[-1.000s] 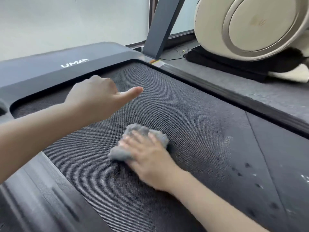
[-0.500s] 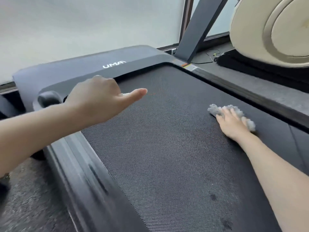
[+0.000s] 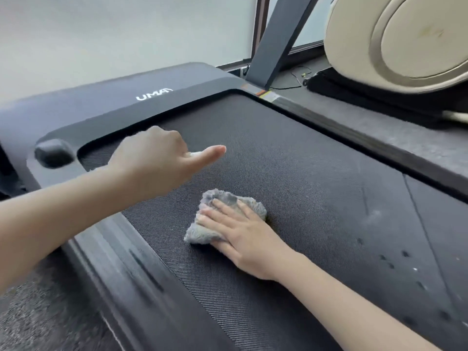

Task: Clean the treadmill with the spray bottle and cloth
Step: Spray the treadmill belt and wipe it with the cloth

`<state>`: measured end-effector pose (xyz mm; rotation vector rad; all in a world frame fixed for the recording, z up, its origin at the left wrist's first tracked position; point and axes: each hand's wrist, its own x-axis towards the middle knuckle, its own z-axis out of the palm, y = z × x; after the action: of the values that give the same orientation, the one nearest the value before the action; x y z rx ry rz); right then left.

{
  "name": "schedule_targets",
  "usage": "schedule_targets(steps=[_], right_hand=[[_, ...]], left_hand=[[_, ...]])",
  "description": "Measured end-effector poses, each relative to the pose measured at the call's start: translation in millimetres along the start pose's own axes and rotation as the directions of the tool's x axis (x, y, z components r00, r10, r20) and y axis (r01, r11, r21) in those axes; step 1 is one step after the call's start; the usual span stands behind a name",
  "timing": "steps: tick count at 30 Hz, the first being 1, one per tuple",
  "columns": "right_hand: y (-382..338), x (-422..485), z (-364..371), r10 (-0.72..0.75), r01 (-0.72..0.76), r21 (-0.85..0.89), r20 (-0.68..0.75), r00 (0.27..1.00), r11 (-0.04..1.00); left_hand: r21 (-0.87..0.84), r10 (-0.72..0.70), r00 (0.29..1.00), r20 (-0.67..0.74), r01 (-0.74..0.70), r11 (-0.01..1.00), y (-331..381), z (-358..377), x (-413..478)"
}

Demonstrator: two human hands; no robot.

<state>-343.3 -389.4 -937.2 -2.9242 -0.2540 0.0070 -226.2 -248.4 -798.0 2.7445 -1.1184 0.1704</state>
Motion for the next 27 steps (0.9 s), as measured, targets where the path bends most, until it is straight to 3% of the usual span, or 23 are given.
schedule_targets(steps=[3, 5, 7, 8, 12, 14, 19, 27], right_hand=[[54, -29, -13, 0.334, -0.332, 0.038, -0.067, 0.94, 0.942], [82, -56, -31, 0.615, -0.609, 0.089, -0.058, 0.786, 0.788], [83, -77, -38, 0.746, -0.742, 0.137, 0.024, 0.665, 0.657], [72, -82, -38, 0.743, -0.743, 0.161, 0.07, 0.666, 0.65], [-8, -88, -16, 0.522, -0.525, 0.173, 0.066, 0.85, 0.833], [-35, -91, -12, 0.432, -0.438, 0.145, 0.07, 0.899, 0.887], [-52, -98, -2, 0.319, -0.322, 0.039, 0.067, 0.945, 0.946], [-53, -115, 7, 0.204, -0.204, 0.01, -0.003, 0.979, 0.979]], left_hand=[[-0.049, 0.065, 0.998, -0.005, -0.065, 0.997, 7, 11, 6], [-0.101, 0.117, 0.993, 0.006, -0.116, 0.988, 15, 18, 11], [-0.124, 0.173, 0.985, 0.02, -0.17, 0.978, 20, 25, 13], [-0.132, 0.194, 0.981, 0.028, -0.189, 0.973, 22, 28, 12], [-0.224, 0.222, 0.97, 0.103, -0.194, 0.955, 25, 39, 1], [-0.225, 0.252, 0.96, 0.121, -0.22, 0.949, 26, 44, -1], [-0.243, 0.299, 0.952, 0.068, -0.275, 0.93, 30, 48, 5], [-0.225, 0.287, 0.957, 0.047, -0.269, 0.936, 36, 58, -9]])
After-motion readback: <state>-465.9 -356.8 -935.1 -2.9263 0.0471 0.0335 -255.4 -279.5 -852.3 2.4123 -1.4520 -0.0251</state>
